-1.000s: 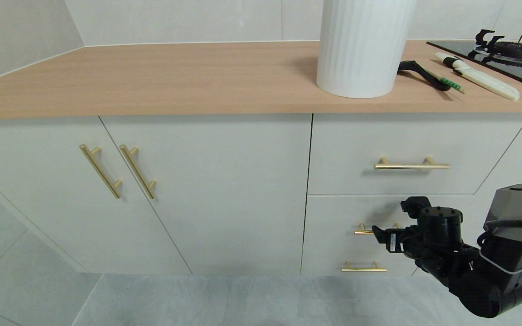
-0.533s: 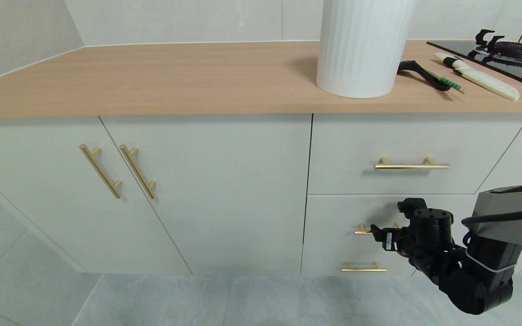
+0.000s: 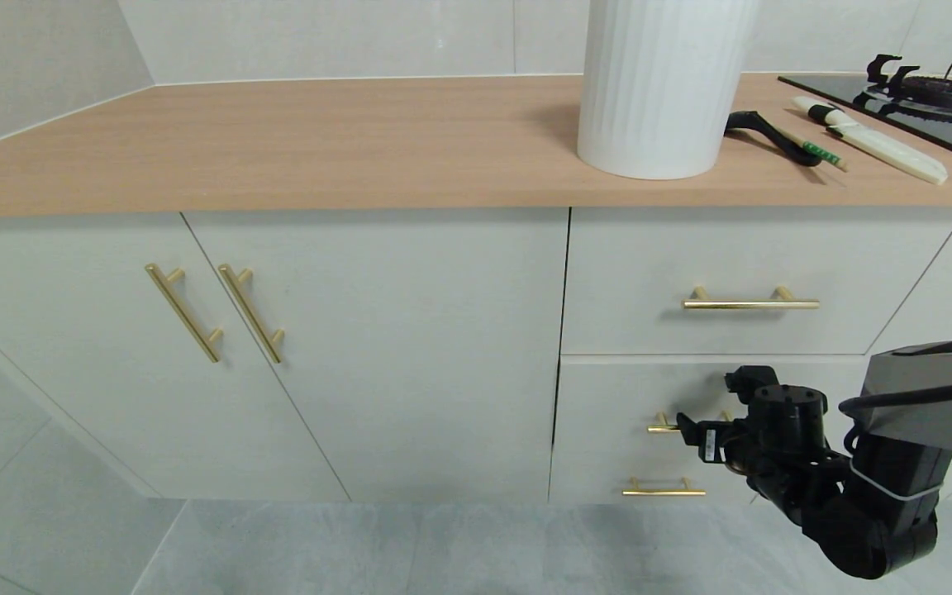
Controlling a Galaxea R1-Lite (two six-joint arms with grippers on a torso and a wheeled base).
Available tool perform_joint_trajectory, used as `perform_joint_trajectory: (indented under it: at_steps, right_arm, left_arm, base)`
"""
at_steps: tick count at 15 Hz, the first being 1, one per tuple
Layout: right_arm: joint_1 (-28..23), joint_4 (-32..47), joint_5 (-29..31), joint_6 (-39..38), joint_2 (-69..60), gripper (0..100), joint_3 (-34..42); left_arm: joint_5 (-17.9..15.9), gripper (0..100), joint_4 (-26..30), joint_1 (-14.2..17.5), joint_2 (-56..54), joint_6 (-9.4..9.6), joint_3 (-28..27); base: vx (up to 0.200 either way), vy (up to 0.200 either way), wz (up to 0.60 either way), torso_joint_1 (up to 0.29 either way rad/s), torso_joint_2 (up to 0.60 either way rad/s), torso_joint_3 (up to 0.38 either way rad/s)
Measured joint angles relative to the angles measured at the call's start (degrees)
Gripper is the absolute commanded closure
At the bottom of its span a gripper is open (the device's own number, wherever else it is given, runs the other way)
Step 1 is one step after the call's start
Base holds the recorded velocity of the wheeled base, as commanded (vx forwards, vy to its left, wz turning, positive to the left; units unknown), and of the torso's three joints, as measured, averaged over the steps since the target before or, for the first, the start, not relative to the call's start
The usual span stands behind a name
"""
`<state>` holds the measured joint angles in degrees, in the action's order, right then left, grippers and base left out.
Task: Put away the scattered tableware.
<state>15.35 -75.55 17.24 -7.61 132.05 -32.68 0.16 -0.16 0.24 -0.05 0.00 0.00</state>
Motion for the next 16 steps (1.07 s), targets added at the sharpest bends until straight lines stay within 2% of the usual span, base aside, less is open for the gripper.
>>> perform_joint_trajectory:
  at_steps: [5,7,11,16]
  right_arm:
    - [0.09,0.88,-0.62,1.15,-1.32,0,2.29]
    - [0.13,4.77,-1.91,2.83,-4.71,0,4.77]
    - [0.63,24.13,-6.79,4.17,-18.08,0,7.22]
    - [3.08,49.05,-10.33,4.6,-41.42,0,3.52]
  left_arm:
    - [0.0,0,0.0,0.0,0.0,0.0,0.0]
    - [0.0,0,0.02,0.0,0.0,0.0,0.0]
    - [0.0,0,0.0,0.0,0.0,0.0,0.0]
    - [0.0,0,0.0,0.0,0.0,0.0,0.0]
  base:
    - [0.0,0.0,0.0,0.0,0.0,0.0]
    - [0.0,0.0,0.0,0.0,0.0,0.0]
    - [0.0,0.0,0.0,0.0,0.0,0.0]
    - [0.0,0.0,0.0,0.0,0.0,0.0]
